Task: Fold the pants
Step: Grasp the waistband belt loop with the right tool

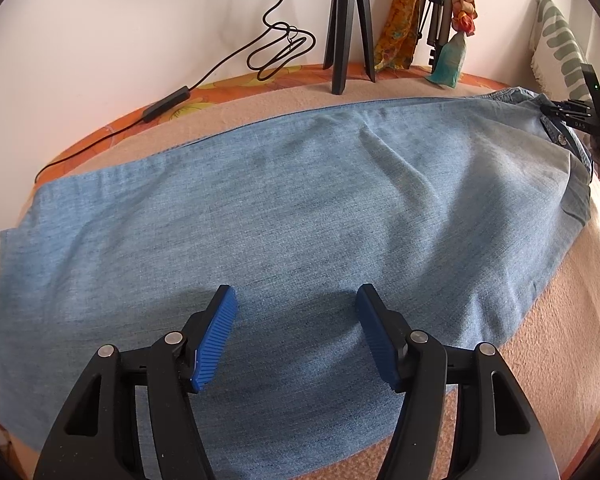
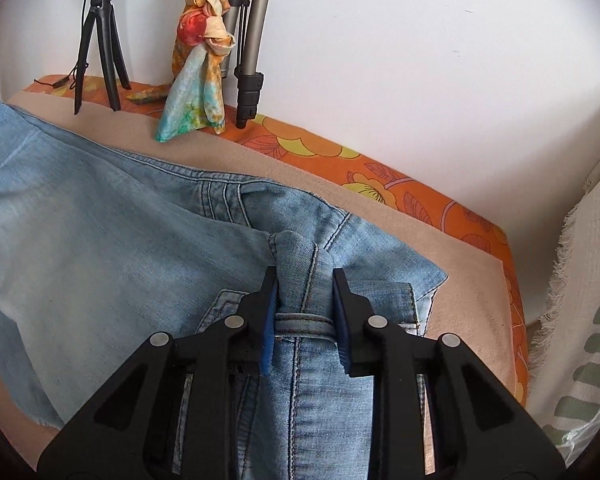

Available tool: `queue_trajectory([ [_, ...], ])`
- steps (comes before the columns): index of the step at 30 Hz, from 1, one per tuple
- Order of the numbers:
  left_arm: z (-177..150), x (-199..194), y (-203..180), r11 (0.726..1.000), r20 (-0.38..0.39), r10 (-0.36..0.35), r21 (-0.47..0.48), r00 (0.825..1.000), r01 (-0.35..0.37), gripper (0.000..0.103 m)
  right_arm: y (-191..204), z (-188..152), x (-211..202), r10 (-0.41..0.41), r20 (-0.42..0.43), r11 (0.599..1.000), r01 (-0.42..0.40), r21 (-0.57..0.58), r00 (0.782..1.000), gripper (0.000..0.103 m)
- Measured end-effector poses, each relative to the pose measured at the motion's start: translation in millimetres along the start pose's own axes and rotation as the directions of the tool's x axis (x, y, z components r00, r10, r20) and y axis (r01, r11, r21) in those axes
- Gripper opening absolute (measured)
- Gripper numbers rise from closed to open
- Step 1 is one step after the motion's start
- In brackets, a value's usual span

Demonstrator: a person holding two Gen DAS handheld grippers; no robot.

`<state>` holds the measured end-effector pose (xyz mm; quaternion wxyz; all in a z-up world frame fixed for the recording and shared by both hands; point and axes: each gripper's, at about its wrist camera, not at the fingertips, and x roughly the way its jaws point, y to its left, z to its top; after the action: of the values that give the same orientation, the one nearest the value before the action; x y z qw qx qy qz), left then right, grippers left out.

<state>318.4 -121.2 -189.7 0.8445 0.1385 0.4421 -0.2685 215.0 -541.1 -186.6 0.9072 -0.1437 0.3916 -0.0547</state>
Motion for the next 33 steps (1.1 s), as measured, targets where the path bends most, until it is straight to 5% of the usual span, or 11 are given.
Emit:
queue_trajectory([
  [14,1,-1,-2,1.000,0.000,0.019,0.012,1.000,-0.019,0.064,-6,37,8,-0.075,0.003,0.997,0.075,-0.019,0.997,0.020],
  [22,-1,-4,-2,0.999,-0.001,0.031,0.023,1.000,-0.031,0.064,1,38,79,-0.065,-0.160,0.993,0.048,-0.107,0.985,0.020],
  [24,-3,-6,0,0.999,-0.002,0.034,0.024,0.999,-0.034,0.064,-7,35,80,-0.037,-0.168,0.998,0.028,-0.055,0.985,0.027],
  [26,-5,-7,1,0.999,-0.003,0.037,0.023,0.999,-0.037,0.064,-19,33,70,-0.045,-0.144,0.999,0.046,0.004,0.989,0.054],
  [29,-6,-9,3,0.999,0.000,0.044,0.021,0.999,-0.044,0.064,-42,23,37,-0.090,-0.086,0.989,0.099,0.111,0.992,0.061],
  [33,-8,-12,3,0.999,0.009,0.046,0.016,0.999,-0.046,0.063,-91,-18,-12,-0.127,-0.101,0.901,0.157,0.404,0.987,0.076],
])
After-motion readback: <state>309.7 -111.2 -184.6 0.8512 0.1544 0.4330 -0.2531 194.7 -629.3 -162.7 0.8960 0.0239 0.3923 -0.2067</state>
